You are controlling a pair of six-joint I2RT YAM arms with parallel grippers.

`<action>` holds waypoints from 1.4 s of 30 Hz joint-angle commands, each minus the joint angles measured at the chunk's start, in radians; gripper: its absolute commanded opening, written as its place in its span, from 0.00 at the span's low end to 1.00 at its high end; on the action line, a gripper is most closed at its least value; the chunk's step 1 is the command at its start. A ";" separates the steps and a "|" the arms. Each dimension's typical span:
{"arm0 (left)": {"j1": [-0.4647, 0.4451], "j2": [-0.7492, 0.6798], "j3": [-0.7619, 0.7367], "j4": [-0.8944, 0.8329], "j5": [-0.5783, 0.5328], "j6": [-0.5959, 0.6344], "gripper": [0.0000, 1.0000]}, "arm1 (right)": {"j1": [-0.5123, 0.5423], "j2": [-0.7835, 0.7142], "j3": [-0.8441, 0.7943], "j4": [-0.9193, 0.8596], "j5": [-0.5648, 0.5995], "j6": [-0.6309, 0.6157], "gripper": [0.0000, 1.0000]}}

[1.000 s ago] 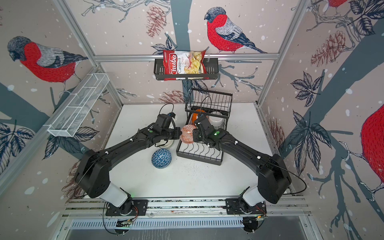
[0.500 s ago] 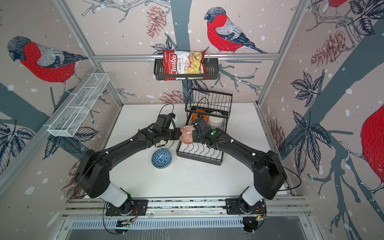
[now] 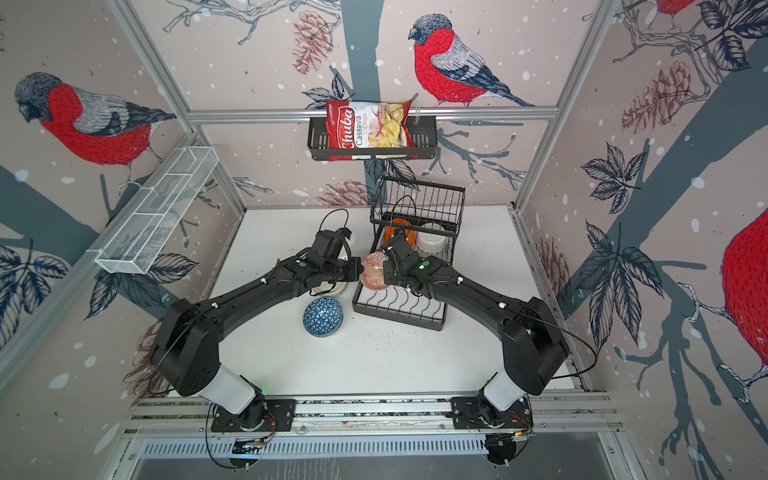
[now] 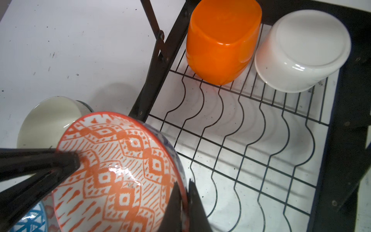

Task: Load the bowls into the dish rack
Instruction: 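Close the right gripper on the patterned bowl's rim beside the left gripper, then open the left gripper and withdraw it while right gripper holds the bowl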

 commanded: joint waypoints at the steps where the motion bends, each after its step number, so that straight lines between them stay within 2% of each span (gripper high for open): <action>1: 0.000 -0.009 0.001 0.059 0.016 -0.009 0.00 | 0.001 0.001 0.006 0.010 0.021 0.009 0.00; 10: 0.000 -0.012 -0.004 0.066 0.015 -0.015 0.00 | 0.001 -0.009 -0.002 0.001 0.085 0.020 0.00; 11: 0.000 -0.012 -0.004 0.068 0.015 -0.015 0.08 | 0.001 -0.011 -0.005 -0.002 0.094 0.023 0.00; 12: 0.000 -0.012 -0.003 0.069 0.015 -0.016 0.26 | 0.000 -0.015 -0.008 -0.005 0.104 0.022 0.00; 15: 0.001 -0.010 -0.005 0.079 0.016 -0.020 0.57 | 0.002 -0.028 -0.017 -0.019 0.143 0.026 0.00; 19: 0.000 -0.004 -0.003 0.080 0.008 -0.022 0.71 | 0.001 -0.049 -0.033 -0.048 0.207 0.031 0.00; 25: 0.001 0.032 -0.002 0.073 0.007 -0.024 0.72 | -0.019 -0.103 -0.061 -0.077 0.271 0.035 0.00; 42: -0.024 0.077 -0.076 0.075 0.000 -0.078 0.71 | -0.094 -0.188 -0.100 -0.076 0.255 0.004 0.00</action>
